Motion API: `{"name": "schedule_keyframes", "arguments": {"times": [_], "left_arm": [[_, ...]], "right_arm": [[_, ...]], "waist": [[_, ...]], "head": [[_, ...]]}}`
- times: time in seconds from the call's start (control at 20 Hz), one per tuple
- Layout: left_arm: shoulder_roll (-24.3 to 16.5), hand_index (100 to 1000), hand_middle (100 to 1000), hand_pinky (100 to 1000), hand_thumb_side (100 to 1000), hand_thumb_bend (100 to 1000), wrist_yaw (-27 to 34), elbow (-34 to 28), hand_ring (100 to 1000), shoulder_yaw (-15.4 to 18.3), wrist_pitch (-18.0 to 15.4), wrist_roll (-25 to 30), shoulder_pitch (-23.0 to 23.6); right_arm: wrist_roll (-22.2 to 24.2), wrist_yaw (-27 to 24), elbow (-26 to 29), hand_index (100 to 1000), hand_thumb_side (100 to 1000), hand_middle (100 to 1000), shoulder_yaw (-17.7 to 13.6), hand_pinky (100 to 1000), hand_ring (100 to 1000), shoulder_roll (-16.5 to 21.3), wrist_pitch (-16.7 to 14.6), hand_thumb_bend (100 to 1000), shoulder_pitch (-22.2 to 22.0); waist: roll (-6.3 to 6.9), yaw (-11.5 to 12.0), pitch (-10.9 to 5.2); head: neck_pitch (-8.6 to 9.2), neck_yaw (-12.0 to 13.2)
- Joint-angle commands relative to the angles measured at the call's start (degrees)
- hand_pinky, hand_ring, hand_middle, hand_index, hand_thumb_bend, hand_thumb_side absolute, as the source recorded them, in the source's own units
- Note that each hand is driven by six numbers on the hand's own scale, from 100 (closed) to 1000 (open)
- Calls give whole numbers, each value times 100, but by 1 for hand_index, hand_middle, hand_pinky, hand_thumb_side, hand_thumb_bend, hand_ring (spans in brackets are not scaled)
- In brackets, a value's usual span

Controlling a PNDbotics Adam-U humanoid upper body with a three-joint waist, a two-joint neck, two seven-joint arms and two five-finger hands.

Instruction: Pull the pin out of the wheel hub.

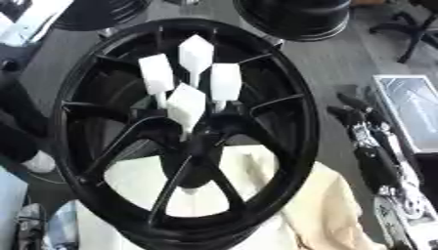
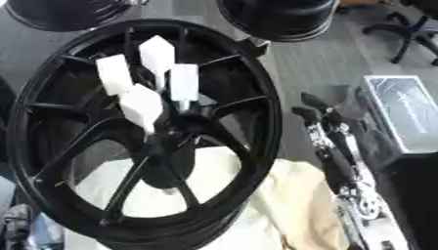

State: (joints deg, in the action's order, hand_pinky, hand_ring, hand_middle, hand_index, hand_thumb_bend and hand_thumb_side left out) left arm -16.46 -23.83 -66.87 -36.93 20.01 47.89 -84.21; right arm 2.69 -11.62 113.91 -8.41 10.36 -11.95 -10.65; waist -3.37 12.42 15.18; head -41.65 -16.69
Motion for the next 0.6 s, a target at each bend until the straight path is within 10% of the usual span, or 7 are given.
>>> {"name": "schedule_keyframes", "arguments": {"times": [0.05, 0.4, 0.6], "left_arm": [[-23, 892, 860, 786, 884, 100, 44, -72, 852, -17, 7, 288, -157], [-311, 898, 864, 798, 876, 169, 322, -930, 855, -454, 296, 407, -147], [-383, 886, 861, 817, 715, 330, 152, -1130, 859, -647, 429, 408, -137]], "right_arm": [[14, -9, 68, 817, 538, 900, -8, 1000, 846, 125, 12, 100, 2], [20, 30, 68, 817, 539, 900, -1, 1000, 845, 120, 44, 100, 11], [34, 58, 68, 817, 539, 899, 14, 1000, 845, 113, 47, 100, 4]], "waist": [[19, -22, -137], [41, -28, -125], [37, -21, -127]], "head": [[70, 16], [167, 35], [164, 75]]}}
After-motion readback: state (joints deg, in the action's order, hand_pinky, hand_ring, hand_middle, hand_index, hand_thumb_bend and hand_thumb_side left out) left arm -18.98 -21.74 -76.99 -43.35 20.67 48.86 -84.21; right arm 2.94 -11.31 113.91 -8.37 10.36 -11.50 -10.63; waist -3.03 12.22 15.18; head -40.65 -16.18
